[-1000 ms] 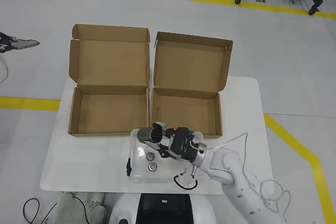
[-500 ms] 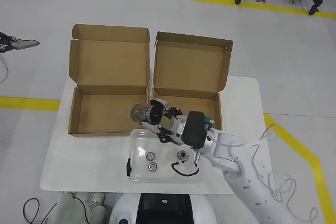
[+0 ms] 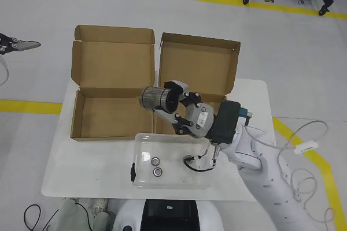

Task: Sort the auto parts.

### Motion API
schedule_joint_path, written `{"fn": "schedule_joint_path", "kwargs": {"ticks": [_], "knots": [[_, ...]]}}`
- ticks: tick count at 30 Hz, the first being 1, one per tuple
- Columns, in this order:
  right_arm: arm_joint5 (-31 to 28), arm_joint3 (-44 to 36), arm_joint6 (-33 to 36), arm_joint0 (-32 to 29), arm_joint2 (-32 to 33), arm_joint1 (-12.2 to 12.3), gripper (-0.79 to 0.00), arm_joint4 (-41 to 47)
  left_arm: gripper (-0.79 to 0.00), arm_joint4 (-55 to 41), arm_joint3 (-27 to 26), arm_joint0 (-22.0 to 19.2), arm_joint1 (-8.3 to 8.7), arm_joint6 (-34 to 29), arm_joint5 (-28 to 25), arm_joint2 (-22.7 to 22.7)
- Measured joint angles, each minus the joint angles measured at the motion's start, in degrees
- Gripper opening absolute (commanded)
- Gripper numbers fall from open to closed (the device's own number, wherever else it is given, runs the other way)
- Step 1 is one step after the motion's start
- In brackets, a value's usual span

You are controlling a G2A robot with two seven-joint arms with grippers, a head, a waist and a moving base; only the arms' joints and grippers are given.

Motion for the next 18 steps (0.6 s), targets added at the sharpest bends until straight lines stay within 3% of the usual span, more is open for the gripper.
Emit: {"fn": "schedule_joint_path", "kwargs": {"ticks": [18], "knots": [[-0.08,0.12,-2.34,-0.16,1.26,0.0,-0.785,-1.97,0.0,0.0,0.0,0.0,0.0,0.0,0.0,0.0]]}}
